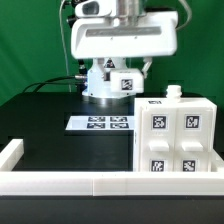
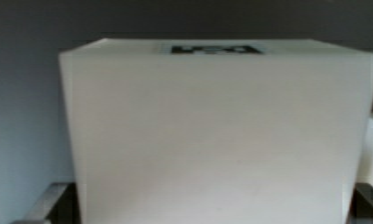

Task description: Assemble cabinet

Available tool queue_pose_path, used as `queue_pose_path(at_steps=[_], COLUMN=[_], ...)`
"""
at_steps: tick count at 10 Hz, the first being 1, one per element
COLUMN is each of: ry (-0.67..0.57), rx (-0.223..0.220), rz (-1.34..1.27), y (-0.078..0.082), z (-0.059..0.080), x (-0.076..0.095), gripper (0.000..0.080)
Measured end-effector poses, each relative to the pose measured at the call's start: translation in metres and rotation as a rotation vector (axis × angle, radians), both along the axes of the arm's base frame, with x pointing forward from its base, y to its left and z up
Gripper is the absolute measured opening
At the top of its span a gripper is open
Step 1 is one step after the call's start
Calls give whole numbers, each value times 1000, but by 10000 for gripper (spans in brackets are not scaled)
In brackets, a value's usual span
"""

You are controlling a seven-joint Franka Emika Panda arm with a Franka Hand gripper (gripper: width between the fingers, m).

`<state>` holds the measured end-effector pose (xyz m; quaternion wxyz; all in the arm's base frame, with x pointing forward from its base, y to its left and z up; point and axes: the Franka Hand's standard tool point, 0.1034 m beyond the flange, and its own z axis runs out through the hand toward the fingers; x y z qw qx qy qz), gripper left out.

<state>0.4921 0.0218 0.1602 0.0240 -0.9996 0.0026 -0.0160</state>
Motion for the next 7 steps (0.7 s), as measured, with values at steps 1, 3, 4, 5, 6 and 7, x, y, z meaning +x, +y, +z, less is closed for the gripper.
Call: queue_pose_path(at_steps=[1, 3, 4, 5, 6, 7], ry=[-7, -16, -21, -19, -17, -17], rx=[3, 6, 14, 14, 14, 14], rz=[-1, 16, 30, 30, 30, 30], y=[7, 17, 18, 18, 18, 18], z=[6, 13, 13, 11, 10, 10], x=[12, 36, 44, 43, 42, 42], gripper=[560, 560, 560, 561, 561, 561])
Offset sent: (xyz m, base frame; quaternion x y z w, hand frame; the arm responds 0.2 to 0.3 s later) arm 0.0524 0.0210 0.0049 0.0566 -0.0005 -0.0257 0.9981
